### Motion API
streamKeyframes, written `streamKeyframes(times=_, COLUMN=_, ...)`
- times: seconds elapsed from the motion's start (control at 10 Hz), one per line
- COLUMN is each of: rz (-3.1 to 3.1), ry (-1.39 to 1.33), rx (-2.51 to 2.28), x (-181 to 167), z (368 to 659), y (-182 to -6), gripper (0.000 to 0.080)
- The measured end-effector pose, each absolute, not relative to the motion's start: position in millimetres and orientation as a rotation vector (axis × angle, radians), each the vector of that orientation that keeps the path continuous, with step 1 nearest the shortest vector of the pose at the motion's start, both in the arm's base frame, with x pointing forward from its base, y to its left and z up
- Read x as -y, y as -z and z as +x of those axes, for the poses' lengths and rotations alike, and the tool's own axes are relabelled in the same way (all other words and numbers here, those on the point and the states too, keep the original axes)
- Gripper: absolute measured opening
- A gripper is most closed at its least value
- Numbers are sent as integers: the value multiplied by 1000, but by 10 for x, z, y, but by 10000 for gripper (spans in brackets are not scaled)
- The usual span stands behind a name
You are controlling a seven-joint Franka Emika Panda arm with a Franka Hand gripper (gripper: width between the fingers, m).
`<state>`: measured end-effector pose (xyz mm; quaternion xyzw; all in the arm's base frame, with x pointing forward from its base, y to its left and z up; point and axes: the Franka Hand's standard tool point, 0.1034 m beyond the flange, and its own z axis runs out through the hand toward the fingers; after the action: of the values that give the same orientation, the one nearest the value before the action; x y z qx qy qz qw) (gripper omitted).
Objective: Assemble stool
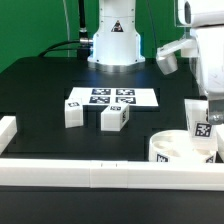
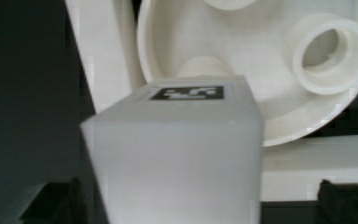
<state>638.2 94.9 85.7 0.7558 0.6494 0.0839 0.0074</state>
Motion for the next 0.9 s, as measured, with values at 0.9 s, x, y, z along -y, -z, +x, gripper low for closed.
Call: streamKeyframes(times=0.9, rz=2460, ry=-256, rx=-1934, x=-928, z=6368, y=-826, gripper=337)
